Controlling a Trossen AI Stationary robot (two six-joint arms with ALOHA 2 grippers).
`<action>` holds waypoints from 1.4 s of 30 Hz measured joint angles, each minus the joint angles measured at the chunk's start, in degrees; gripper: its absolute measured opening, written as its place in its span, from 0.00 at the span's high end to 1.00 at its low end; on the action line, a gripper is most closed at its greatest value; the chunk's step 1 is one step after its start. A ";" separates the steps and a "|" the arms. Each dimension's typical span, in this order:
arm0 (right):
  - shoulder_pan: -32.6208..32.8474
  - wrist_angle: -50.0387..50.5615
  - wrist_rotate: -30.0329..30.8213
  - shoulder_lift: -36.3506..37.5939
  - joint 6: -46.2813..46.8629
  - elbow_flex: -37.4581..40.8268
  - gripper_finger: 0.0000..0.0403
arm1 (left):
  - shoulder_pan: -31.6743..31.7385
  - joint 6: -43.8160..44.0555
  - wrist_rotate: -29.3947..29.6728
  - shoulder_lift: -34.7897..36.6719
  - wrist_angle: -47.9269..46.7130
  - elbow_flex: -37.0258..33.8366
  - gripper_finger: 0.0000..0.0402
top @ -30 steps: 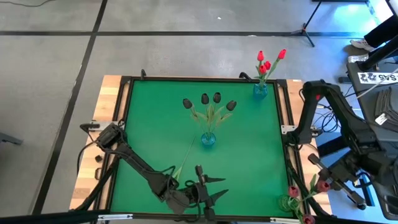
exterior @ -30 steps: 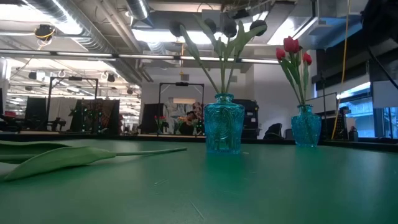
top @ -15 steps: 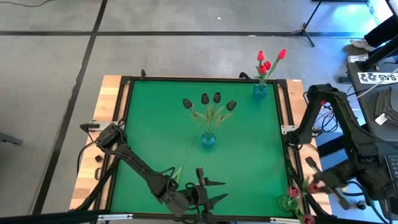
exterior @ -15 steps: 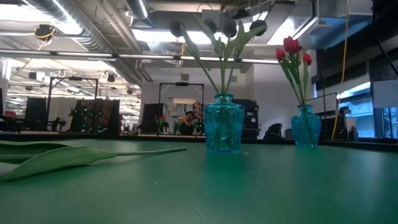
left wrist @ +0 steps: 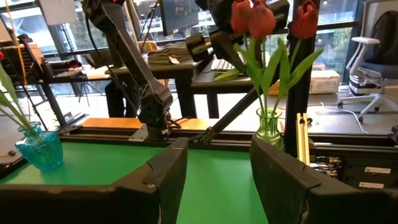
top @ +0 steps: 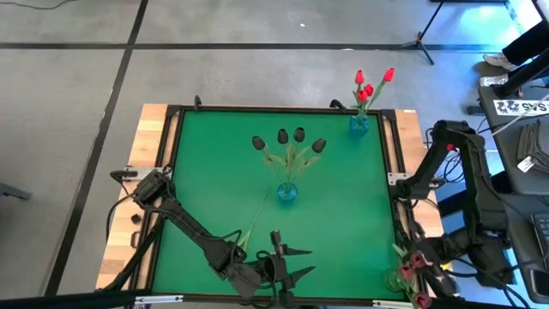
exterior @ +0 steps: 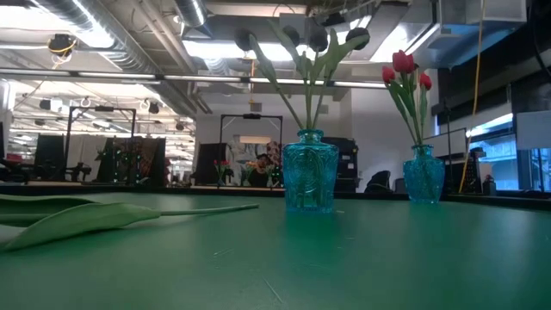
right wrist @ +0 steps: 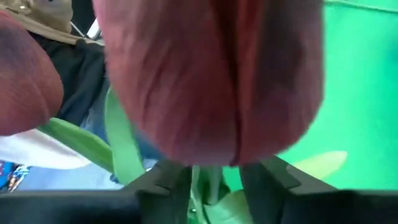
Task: Sort flowers into vase by color
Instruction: Put the pink tulip into the green vase
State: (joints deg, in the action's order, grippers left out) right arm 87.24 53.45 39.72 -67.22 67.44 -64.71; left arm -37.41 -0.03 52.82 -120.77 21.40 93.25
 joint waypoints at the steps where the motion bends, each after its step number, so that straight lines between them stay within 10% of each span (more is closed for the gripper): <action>1: 0.02 -0.04 -0.50 0.13 0.00 0.00 0.67 | 0.00 0.00 0.00 0.00 -0.02 0.00 0.57; 25: 0.11 -1.64 -13.79 11.91 3.06 0.00 0.52 | 3.19 17.96 -9.05 0.04 -18.75 0.00 0.57; 42: 0.11 4.83 -11.06 25.79 0.15 0.00 0.52 | 3.58 36.73 -10.15 0.04 -41.65 0.00 0.57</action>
State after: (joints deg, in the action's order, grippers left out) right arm 87.35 58.28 28.67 -41.43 67.59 -64.71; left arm -33.83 36.70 42.66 -120.73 -20.24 93.25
